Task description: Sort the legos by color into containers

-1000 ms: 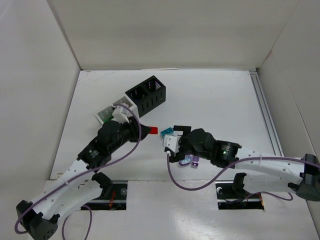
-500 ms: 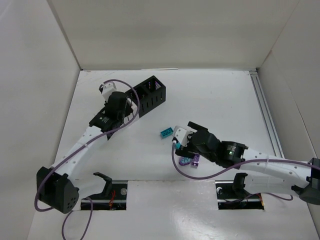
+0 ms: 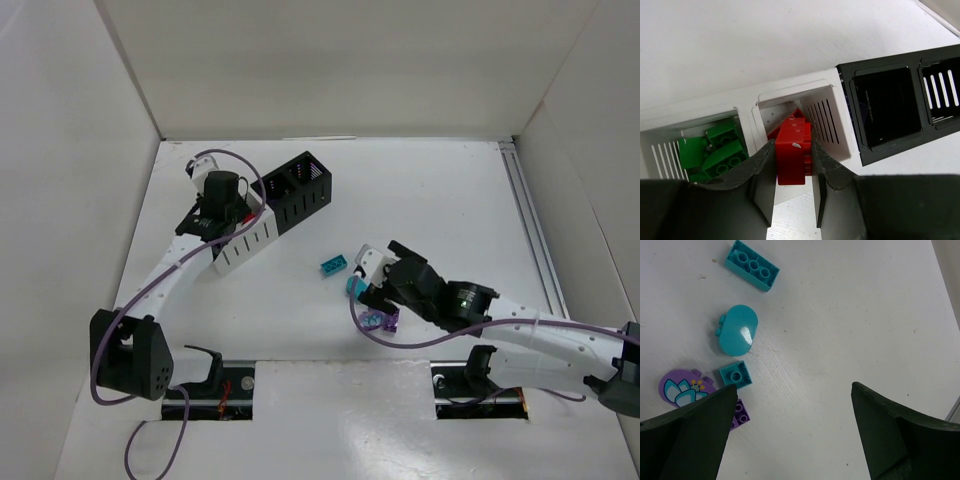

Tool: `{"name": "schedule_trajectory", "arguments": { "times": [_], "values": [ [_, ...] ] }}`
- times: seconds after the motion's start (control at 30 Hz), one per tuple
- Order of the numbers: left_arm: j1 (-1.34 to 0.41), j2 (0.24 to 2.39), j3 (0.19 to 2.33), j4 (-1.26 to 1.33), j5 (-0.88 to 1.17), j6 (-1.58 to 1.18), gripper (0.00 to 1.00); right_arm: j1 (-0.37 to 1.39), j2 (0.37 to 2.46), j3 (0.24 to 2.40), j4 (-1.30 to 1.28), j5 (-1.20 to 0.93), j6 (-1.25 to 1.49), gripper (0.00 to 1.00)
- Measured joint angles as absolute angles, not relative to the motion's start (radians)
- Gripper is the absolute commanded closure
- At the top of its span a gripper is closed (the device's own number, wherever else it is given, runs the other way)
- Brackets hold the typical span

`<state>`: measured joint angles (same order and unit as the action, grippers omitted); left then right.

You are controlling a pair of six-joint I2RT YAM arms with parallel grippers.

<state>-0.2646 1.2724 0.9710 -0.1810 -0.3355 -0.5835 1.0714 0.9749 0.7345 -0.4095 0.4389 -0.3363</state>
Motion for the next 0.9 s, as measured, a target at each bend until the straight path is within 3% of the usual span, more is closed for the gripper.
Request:
{"name": "schedule_trajectory", "arguments": {
  "times": [0.1, 0.13, 0.2, 0.4, 0.57, 0.9],
  "values": [
    [-0.261, 1.278, 0.971, -0.182, -0.319, -0.575, 0.69, 1.058, 0.981, 0.729, -0.411, 0.435, -0.335, 0.0],
    [-0.261, 1.278, 0.971, -0.181, -0.314, -0.57, 0.56, 1.05, 0.989, 0.728, -0.41, 0.432, -0.334, 0.0],
    [-0.261, 1.275, 0.971, -0.179, -0.303, -0.562, 0.45, 1.036, 1.013, 0.727, -0.407, 0.423, -0.333, 0.0],
    [-0.26, 1.235, 0.965, -0.175, -0.274, -0.549, 0.27, 0.989, 1.108, 0.726, -0.359, 0.333, -0.396, 0.0],
    [-0.261, 1.202, 0.963, -0.176, -0.249, -0.537, 0.02, 0.892, 1.216, 0.743, -0.255, 0.118, -0.554, 0.0],
    [-0.313, 0.906, 0.805, -0.105, -0.146, -0.529, 0.0, 0.813, 1.602, 0.989, -0.163, -0.2, -0.833, 0.0]
  ]
}}
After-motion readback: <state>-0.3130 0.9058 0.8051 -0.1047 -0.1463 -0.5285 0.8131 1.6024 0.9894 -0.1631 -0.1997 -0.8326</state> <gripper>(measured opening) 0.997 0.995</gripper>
